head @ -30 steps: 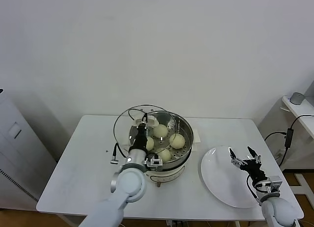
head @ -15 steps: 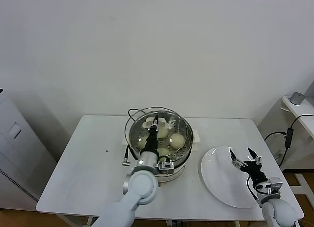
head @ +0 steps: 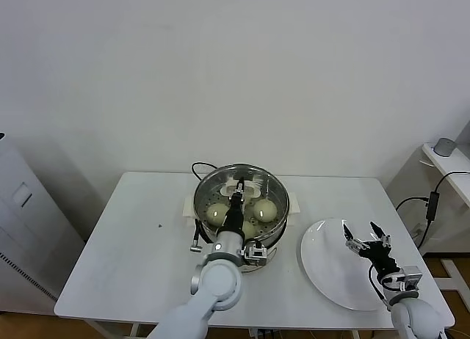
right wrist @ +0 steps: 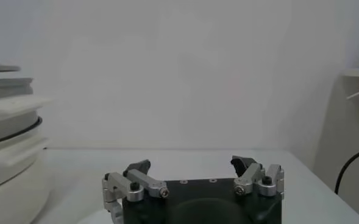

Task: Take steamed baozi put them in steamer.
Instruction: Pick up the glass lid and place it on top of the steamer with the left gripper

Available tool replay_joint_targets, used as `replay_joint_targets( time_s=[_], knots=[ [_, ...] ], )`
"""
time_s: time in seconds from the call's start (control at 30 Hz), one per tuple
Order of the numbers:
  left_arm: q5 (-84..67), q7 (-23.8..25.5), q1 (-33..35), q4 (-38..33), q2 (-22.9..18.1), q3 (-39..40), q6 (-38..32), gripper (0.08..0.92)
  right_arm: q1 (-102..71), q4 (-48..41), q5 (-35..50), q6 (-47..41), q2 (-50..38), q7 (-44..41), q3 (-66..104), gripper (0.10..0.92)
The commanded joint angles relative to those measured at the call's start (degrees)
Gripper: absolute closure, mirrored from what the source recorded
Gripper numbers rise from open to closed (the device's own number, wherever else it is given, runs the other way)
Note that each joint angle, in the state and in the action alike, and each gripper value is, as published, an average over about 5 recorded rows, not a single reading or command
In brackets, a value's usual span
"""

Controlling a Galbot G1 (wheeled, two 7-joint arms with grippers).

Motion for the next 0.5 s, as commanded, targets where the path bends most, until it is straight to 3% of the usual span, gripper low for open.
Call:
replay_joint_targets(
  time_s=[0.03,0.5],
  knots=[
    [0.11,-0.48,0.03,1.06,-0.66,0.31,-0.06,0.891,-0.12,0.06,-0.06,-0.01,0.01,-0.03,0.11,0.203],
    [-0.91,-1.03,0.04,2.29,-0.84,-0.3,-0.08,0.891,-0.18,-0.17,0.0,0.13,0.05,-0.26,0.54,0.203]
  ],
)
